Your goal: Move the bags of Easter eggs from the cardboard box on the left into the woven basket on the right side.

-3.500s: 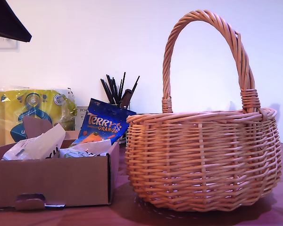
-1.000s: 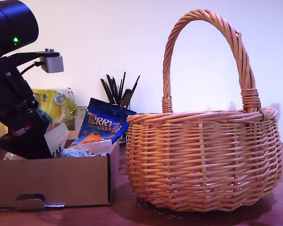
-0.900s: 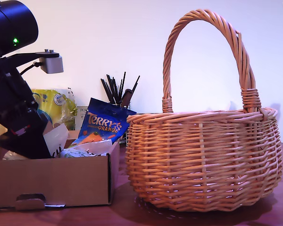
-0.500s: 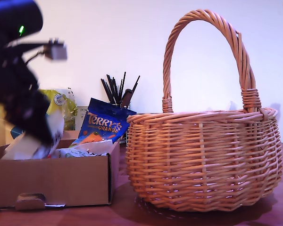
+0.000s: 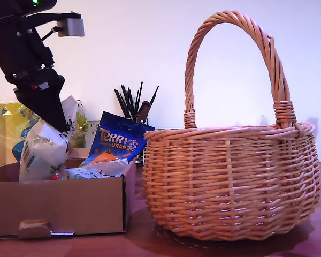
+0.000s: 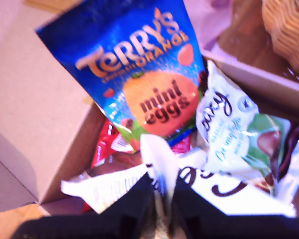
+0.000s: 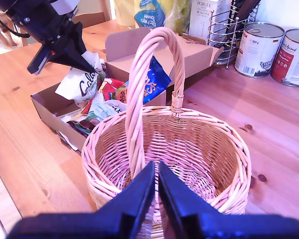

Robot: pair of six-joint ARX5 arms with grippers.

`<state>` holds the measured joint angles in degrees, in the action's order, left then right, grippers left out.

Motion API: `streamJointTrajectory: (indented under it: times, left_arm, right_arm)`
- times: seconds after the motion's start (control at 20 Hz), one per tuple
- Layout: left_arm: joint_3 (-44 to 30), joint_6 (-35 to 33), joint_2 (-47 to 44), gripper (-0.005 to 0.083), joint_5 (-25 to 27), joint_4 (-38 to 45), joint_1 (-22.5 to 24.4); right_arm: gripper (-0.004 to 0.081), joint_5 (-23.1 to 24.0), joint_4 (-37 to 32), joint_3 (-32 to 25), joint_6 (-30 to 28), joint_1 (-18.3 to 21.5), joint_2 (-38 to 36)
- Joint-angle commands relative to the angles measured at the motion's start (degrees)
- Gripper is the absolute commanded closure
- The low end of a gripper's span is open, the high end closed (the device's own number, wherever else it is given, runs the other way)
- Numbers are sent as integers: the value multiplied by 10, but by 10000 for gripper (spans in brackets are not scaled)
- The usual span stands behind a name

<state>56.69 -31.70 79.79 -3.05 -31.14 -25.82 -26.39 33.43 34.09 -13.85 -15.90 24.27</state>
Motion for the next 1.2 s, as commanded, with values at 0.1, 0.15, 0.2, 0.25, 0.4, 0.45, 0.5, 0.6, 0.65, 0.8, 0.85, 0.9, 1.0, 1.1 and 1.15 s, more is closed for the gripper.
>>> streamJointTrajectory:
  times: [0.1,0.15,0.2,0.25,0.4,0.45,0.5,0.6,0.65,0.8,0.85,0.9,1.0,1.1,1.15]
  left_arm:
    - [5,15,-69,798,-39,9,-26]
    - [5,37,-86,798,-65,14,-33]
    - [5,58,-98,798,-95,24,-41]
    - [5,83,-107,798,-125,41,-50]
    - [5,140,-109,798,-190,104,-84]
    - [5,158,-101,798,-201,129,-98]
    - [5,169,-94,798,-200,151,-111]
    - [5,187,-71,798,-200,201,-132]
    - [5,193,-57,798,-200,224,-138]
    - [5,224,-16,798,-208,284,-156]
    - [5,231,-2,798,-210,301,-163]
    - [5,236,12,798,-209,315,-170]
    - [5,242,43,798,-209,340,-185]
    - [5,245,74,798,-209,369,-197]
    - [5,250,89,798,-209,388,-202]
  right_arm:
    - [782,0,-5,5,-3,-2,-1]
    - [782,0,-6,4,-3,-2,-1]
    - [782,0,-6,4,-3,-2,-1]
    - [782,0,-6,4,-3,-2,-1]
    - [782,0,-6,5,-3,-2,-1]
    - [782,0,-6,4,-3,-2,-1]
    - [782,0,-6,4,-3,-2,-1]
    - [782,0,-6,5,-3,-2,-1]
    - [782,0,-6,5,-3,-2,-1]
    - [782,0,-6,5,-3,-2,-1]
    - [782,0,-6,4,-3,-2,-1]
    - [782,0,-6,4,-3,-2,-1]
    - [782,0,-6,5,-3,-2,-1]
    - [782,0,-6,4,-3,-2,-1]
    - [782,0,-6,5,-3,-2,-1]
